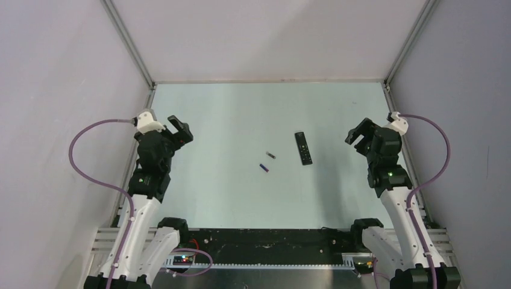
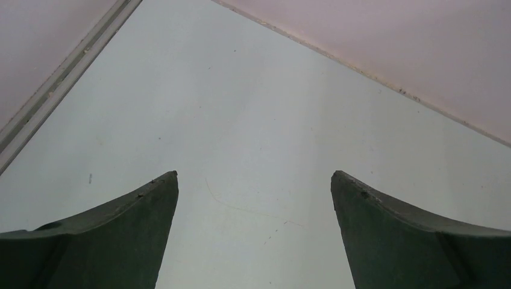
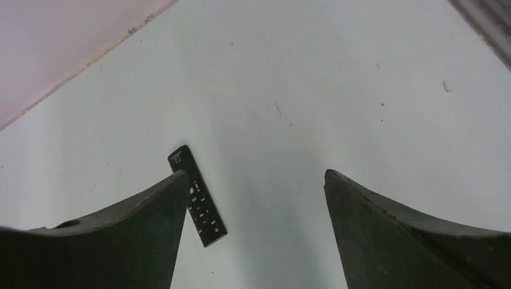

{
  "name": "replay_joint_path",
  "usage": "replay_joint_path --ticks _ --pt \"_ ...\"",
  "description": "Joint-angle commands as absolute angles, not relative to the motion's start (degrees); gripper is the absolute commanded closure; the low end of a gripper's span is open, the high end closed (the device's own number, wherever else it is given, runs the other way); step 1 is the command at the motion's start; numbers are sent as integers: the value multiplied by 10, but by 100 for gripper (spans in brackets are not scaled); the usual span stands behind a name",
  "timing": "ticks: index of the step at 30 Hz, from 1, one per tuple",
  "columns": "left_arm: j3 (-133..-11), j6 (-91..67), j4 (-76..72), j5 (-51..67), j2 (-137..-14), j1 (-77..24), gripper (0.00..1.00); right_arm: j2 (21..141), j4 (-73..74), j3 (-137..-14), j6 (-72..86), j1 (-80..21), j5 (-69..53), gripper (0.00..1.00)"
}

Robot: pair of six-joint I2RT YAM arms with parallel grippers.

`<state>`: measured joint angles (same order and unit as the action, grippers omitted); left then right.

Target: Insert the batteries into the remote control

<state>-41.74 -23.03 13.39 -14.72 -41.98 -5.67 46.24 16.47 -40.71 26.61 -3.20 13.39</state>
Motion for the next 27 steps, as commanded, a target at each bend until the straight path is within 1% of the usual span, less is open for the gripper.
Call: replay_joint_path --ticks 1,5,7,12,16,20,27 --pt "-429 -260 129 -174 -407 -58 0 469 167 -414 264 -26 58 12" --pt "-427 -268 130 -182 -401 -58 0 483 158 -414 259 -28 0 5" --pt "-426 -270 130 -169 -398 -57 0 493 155 -414 263 -28 -23 4" --pt "-419 -241 129 -138 -394 -57 0 524 160 -417 280 -35 -44 5" --pt "-412 -236 128 -154 -391 -57 0 557 184 -432 286 -65 -14 8" --pt "-410 -223 125 -139 -389 -58 0 602 216 -459 286 -97 27 10" --pt "-406 -250 119 -141 -392 -57 0 710 252 -509 279 -158 61 12"
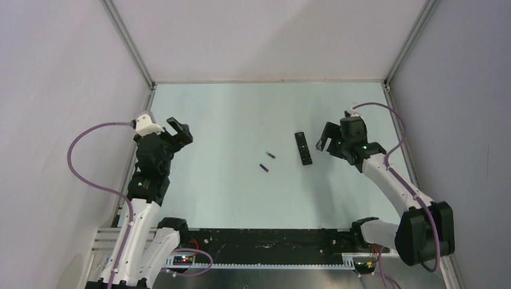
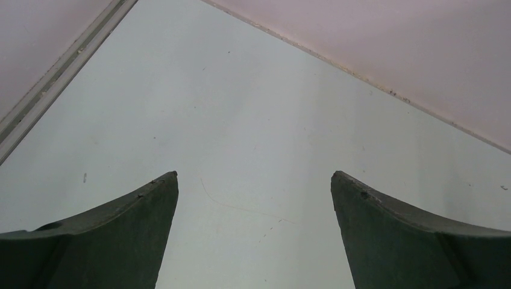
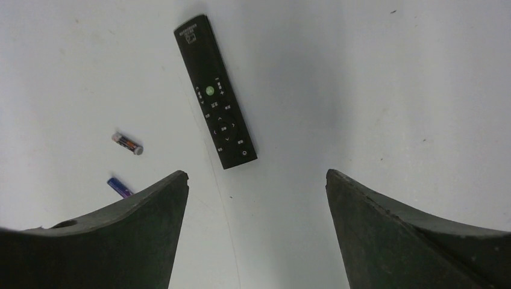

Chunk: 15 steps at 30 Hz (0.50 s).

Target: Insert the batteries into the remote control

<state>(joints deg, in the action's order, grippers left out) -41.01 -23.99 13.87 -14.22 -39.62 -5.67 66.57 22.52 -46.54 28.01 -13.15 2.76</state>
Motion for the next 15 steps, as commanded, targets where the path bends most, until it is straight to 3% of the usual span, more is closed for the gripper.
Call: replay_joint_path --ticks 1,8,15 --pt "-406 -257 119 -141 -393 -57 0 721 263 -514 279 -166 63 13" --pt "-405 -250 116 -169 -397 -57 0 839 300 -569 270 -195 56 17" --pt "-407 -203 115 -78 -402 -57 0 920 307 -609 250 -237 62 18"
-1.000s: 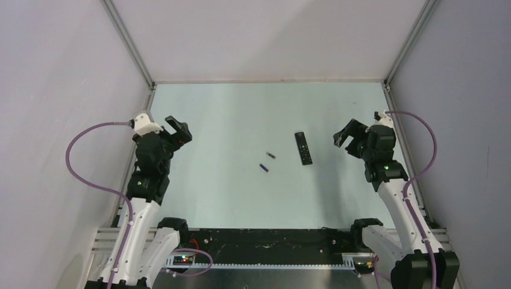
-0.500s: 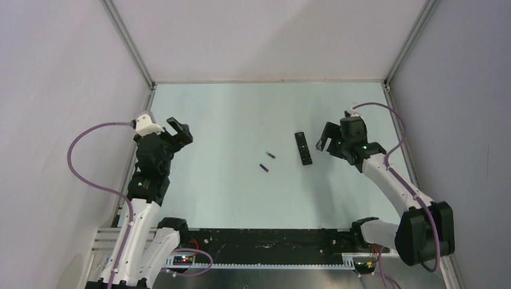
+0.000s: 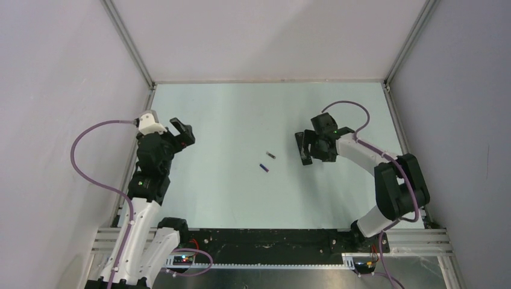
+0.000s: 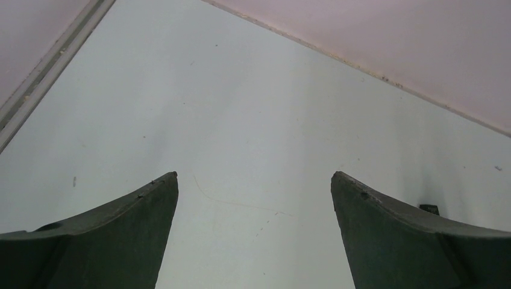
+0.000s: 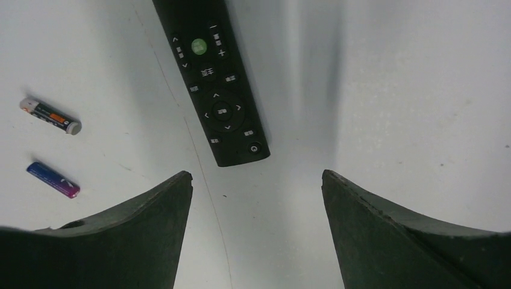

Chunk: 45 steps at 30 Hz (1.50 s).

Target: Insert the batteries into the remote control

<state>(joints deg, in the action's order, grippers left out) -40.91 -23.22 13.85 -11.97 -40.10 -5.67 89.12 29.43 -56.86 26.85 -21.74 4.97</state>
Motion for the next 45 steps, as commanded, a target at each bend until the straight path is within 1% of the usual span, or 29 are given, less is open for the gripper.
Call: replay_joint_path --ticks 1,7,12,16,22,25,26,29,30,32,36,38,40,41,44,45 --pt "-406 -202 115 -77 -403 -56 0 926 310 -613 248 -245 66 17" --pt "-406 -202 111 -77 -405 -56 0 981 329 -647 231 -276 106 18" --pt "-407 -202 109 -75 -407 -56 0 1013 329 -659 227 -283 143 19" --pt "-406 -201 108 -74 -407 -56 0 1032 321 -664 209 -283 140 21" --pt "-406 -201 108 -73 -407 -57 0 1050 306 -666 188 -280 119 35" --pt "-405 -199 107 -66 -405 -56 0 1054 303 -667 184 -277 105 39" --pt "-403 -199 107 -66 -404 -57 0 1054 303 -666 184 -274 97 43" --pt "-403 -199 106 -67 -403 -57 0 1054 301 -667 183 -269 76 50" --pt "-403 -199 106 -66 -402 -57 0 1054 300 -666 183 -267 75 54" --pt "-403 -199 106 -66 -401 -56 0 1054 301 -666 179 -265 68 59" --pt "-401 -199 107 -65 -398 -56 0 1048 301 -667 178 -261 55 64" --pt "-401 -197 105 -60 -395 -57 0 1040 300 -666 178 -258 36 64" --pt "-399 -195 104 -52 -392 -57 0 1030 297 -666 181 -254 -12 64" --pt "-398 -193 103 -45 -391 -56 0 1027 293 -667 182 -248 -65 66" --pt "-392 -191 97 -35 -380 -57 0 1019 287 -664 194 -243 -175 67" --pt "-389 -191 96 -34 -378 -57 0 1014 283 -662 200 -243 -193 68"
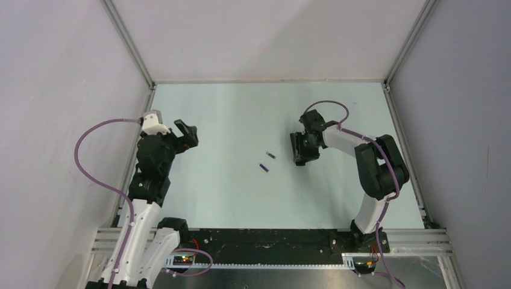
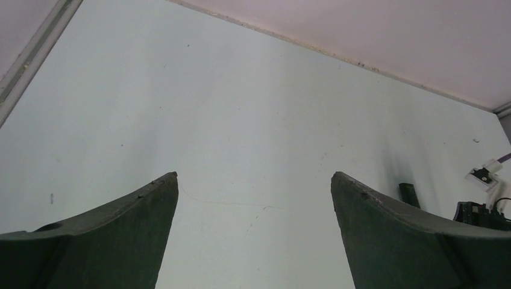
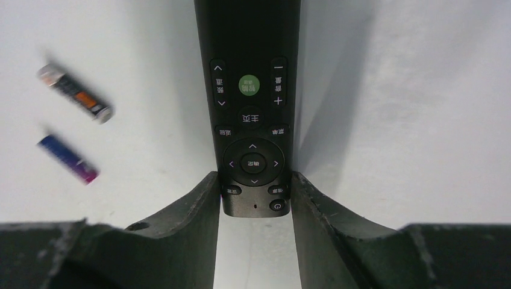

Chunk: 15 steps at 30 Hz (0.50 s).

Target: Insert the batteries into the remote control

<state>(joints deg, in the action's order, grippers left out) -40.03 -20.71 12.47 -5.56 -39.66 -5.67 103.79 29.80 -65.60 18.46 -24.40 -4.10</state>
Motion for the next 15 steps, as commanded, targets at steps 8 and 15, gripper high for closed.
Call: replay_joint_path --ticks 8,15 --pt "-386 -195 81 27 -382 -56 0 976 224 -633 284 -257 -334 69" --pt "-384 -213 61 110 -407 -58 0 971 162 -632 373 -281 -405 71"
